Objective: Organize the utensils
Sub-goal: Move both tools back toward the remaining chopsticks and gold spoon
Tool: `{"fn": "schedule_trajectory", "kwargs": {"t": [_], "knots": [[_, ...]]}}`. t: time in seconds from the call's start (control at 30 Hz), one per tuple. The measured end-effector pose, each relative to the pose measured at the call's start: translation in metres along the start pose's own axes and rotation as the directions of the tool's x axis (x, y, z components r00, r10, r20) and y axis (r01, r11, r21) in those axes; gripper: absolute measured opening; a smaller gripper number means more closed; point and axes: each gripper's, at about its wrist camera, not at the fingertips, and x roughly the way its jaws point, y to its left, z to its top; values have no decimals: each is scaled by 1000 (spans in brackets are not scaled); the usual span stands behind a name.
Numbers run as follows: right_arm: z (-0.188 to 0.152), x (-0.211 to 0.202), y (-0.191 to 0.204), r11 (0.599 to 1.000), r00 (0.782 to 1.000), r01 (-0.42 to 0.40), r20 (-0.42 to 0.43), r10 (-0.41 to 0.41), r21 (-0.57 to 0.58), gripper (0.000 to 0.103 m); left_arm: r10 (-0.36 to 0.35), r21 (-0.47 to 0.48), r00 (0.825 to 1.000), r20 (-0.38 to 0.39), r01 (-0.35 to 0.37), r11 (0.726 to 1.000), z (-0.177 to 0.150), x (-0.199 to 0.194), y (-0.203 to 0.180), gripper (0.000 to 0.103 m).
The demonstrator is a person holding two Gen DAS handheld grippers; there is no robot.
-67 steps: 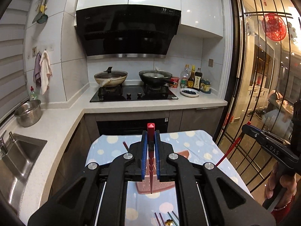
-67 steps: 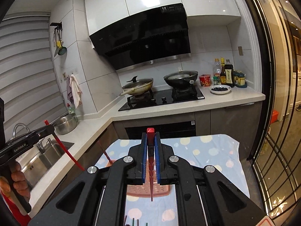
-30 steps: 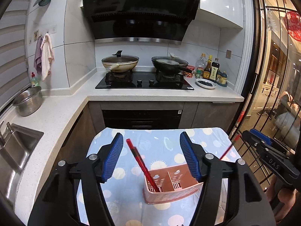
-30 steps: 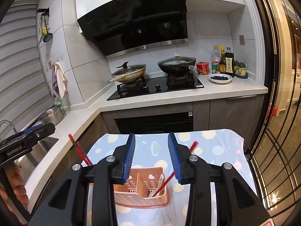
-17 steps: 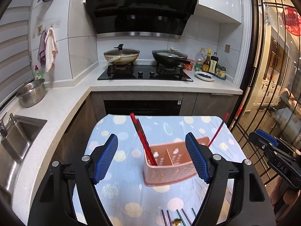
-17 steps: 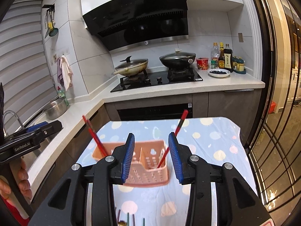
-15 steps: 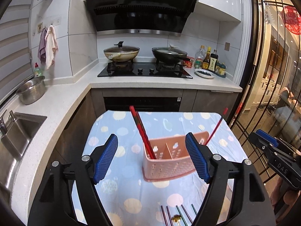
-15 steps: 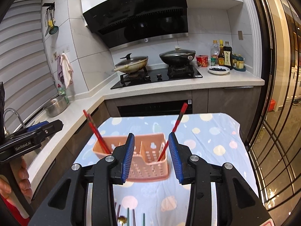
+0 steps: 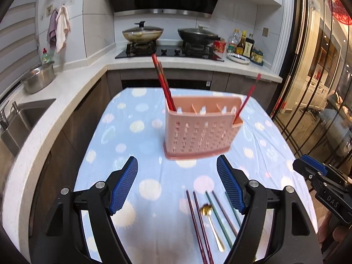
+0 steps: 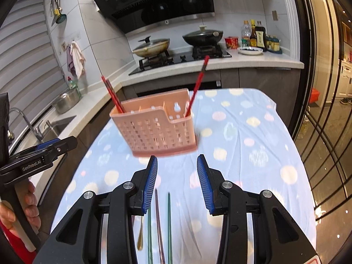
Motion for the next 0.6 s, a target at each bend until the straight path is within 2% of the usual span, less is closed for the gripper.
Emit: {"fn": "schedule_trajectory", "kwargs": {"t": [0.23, 0.33, 0.6], "knots": [[-61, -2, -10, 1000, 995, 28, -98, -27, 6, 37, -8, 15, 993, -120, 10, 1000, -59, 12, -8, 71], [-86, 3, -16, 999, 988, 14, -154, -10, 30, 37, -34, -5, 983, -179, 34, 999, -85, 18, -8, 71], [-138, 17, -16, 999, 966, 9, -259, 3, 45, 37, -6, -9, 961, -277, 3, 1000, -137, 30, -7, 71]]}}
